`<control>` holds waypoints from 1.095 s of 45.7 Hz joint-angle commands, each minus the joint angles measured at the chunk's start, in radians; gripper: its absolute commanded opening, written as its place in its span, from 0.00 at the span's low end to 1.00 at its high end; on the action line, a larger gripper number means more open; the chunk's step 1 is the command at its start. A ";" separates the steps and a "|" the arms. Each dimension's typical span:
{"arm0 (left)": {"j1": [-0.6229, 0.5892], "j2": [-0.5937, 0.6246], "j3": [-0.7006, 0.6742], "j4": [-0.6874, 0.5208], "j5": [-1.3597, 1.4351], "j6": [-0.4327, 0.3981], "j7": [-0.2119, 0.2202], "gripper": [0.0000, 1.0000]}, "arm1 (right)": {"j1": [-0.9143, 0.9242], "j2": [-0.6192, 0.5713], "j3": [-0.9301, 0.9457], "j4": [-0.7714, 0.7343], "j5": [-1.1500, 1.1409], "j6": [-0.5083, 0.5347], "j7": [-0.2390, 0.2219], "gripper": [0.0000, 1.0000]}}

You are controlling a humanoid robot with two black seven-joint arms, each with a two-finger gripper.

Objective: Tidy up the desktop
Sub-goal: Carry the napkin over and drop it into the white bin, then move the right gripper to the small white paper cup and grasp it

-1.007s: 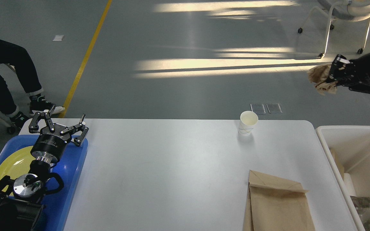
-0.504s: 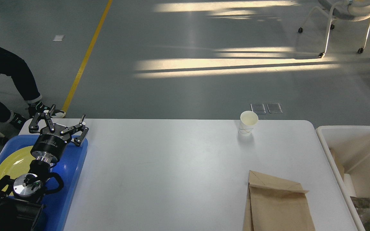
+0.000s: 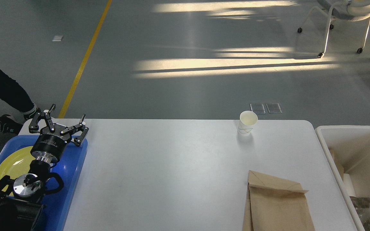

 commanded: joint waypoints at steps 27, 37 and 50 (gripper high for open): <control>0.000 0.000 0.000 0.000 0.000 0.000 0.000 0.96 | 0.031 0.006 0.038 0.013 0.001 0.002 0.001 1.00; 0.000 0.000 0.000 0.000 0.000 0.000 0.000 0.96 | 0.295 0.032 0.015 0.168 -0.003 0.013 0.000 1.00; 0.000 0.000 0.000 0.000 0.000 0.000 -0.001 0.96 | 0.689 0.262 -0.218 0.409 0.001 0.018 -0.005 1.00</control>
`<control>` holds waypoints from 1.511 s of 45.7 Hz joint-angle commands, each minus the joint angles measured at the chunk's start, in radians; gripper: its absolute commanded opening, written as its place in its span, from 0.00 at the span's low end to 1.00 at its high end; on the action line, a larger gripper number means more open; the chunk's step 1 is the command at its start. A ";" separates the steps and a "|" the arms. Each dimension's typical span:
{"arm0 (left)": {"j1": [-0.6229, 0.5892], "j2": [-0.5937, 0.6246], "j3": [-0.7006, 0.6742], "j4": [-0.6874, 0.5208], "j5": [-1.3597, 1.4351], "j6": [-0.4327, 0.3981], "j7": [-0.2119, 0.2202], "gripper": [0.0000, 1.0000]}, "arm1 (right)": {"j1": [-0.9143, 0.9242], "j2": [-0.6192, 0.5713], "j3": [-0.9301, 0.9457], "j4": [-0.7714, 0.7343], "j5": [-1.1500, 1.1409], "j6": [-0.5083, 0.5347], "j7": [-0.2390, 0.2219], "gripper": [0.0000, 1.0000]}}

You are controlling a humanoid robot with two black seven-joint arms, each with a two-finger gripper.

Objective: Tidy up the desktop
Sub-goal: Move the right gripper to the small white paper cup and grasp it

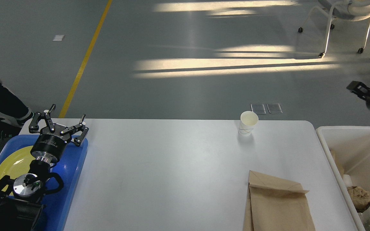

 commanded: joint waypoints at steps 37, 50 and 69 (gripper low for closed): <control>0.000 0.000 0.000 0.000 0.000 0.000 0.000 0.96 | 0.755 0.288 -0.109 0.451 0.002 0.932 0.009 1.00; 0.000 0.000 0.000 0.000 0.000 0.000 0.000 0.96 | 0.415 0.309 -0.122 0.251 0.002 0.654 0.003 1.00; 0.000 0.000 0.000 0.000 0.000 0.000 0.000 0.96 | -0.011 0.353 -0.031 -0.059 0.019 0.314 0.001 1.00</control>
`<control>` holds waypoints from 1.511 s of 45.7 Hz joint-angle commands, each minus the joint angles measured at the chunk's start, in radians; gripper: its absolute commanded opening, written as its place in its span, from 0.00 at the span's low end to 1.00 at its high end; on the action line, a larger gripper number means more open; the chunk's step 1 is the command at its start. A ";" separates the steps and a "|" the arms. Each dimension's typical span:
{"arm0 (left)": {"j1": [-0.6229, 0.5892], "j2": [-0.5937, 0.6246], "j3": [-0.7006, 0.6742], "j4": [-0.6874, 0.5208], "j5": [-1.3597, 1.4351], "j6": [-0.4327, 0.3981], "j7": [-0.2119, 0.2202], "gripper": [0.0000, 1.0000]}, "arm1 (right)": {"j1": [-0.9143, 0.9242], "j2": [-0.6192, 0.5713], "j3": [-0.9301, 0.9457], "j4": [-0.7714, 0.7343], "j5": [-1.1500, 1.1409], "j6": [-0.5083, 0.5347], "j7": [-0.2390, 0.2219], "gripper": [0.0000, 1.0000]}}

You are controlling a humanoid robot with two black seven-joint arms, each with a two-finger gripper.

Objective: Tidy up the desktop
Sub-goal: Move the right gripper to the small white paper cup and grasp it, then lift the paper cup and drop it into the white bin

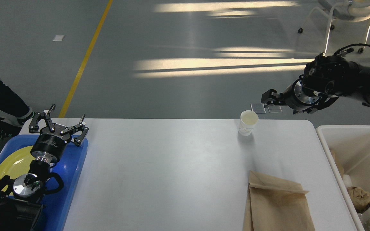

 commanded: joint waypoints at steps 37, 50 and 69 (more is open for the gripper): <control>0.000 0.000 0.000 0.000 0.000 0.000 0.000 0.96 | -0.456 0.169 0.235 -0.331 0.010 -0.495 0.002 0.98; 0.000 0.000 0.000 0.000 0.000 0.000 0.000 0.96 | -0.491 0.194 0.237 -0.374 0.010 -0.517 0.002 0.95; 0.000 0.000 0.000 0.000 0.000 0.000 0.000 0.96 | -0.529 0.231 0.281 -0.398 0.010 -0.609 0.002 0.84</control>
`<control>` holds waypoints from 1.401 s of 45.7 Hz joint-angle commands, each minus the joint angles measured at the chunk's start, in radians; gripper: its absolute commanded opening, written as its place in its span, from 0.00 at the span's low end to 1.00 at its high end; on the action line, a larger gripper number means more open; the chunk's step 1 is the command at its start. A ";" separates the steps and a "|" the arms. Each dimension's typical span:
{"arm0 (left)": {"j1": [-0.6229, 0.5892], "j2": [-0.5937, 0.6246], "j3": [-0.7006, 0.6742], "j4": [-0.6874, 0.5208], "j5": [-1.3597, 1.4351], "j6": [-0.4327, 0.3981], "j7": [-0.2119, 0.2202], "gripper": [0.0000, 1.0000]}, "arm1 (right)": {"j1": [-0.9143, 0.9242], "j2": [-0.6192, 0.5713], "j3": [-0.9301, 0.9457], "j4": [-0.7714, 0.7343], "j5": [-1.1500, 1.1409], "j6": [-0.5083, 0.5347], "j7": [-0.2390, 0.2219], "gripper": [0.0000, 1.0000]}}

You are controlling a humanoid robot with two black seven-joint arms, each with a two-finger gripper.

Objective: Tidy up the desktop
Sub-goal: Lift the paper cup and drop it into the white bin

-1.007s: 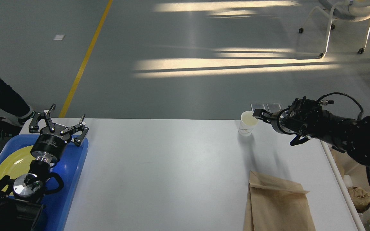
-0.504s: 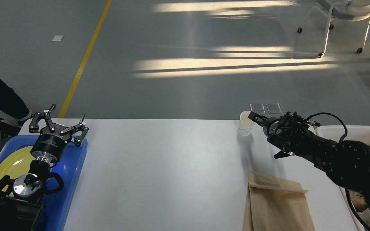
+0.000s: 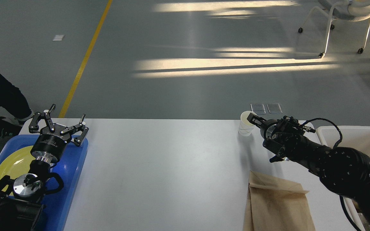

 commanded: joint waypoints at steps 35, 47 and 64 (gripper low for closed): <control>0.000 0.000 0.000 0.000 0.000 0.000 0.000 0.96 | -0.053 0.034 0.087 -0.040 0.002 -0.023 0.006 0.34; 0.000 0.000 0.000 0.000 0.000 0.000 0.000 0.96 | -0.053 0.034 0.085 -0.040 0.002 -0.023 0.008 0.18; 0.000 0.000 0.000 0.000 0.000 0.000 0.000 0.96 | -0.047 0.033 0.080 -0.022 0.000 -0.019 0.008 0.04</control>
